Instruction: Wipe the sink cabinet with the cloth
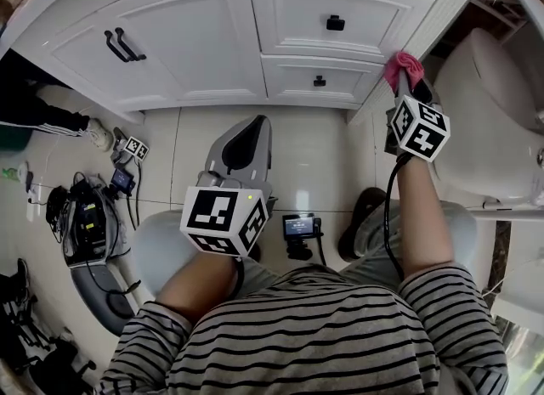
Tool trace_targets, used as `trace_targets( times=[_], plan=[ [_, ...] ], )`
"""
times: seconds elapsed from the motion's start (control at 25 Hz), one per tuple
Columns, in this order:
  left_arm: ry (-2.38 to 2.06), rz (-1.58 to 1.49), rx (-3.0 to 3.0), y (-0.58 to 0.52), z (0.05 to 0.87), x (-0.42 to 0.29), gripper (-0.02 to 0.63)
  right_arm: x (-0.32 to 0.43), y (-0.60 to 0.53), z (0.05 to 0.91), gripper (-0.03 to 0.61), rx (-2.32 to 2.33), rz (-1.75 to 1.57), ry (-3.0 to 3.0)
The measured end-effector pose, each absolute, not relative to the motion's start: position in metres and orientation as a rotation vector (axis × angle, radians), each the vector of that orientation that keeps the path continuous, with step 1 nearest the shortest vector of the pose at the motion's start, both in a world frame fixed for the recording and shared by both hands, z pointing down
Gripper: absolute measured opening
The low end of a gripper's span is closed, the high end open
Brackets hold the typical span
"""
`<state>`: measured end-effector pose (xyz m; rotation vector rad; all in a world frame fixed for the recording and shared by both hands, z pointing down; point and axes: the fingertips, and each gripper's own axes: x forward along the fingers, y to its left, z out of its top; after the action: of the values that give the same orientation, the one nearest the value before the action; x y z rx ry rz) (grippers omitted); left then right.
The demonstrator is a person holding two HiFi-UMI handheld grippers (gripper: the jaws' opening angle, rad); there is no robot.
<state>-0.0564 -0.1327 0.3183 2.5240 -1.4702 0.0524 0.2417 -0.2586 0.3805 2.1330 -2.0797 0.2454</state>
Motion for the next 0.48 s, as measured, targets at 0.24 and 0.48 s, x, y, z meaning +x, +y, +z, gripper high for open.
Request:
trace_targets(
  times=[0.24, 0.48],
  plan=[
    [-1.461, 0.029, 2.526, -0.125, 0.315, -0.056, 0.0, 0.117, -0.249, 0.378, 0.087, 1.802, 0.072, -2.409],
    [-1.489, 0.023, 2.501, -0.128, 0.317, -0.068, 0.0, -0.03, -0.268, 0.418, 0.087, 1.32, -0.123, -2.555]
  ],
)
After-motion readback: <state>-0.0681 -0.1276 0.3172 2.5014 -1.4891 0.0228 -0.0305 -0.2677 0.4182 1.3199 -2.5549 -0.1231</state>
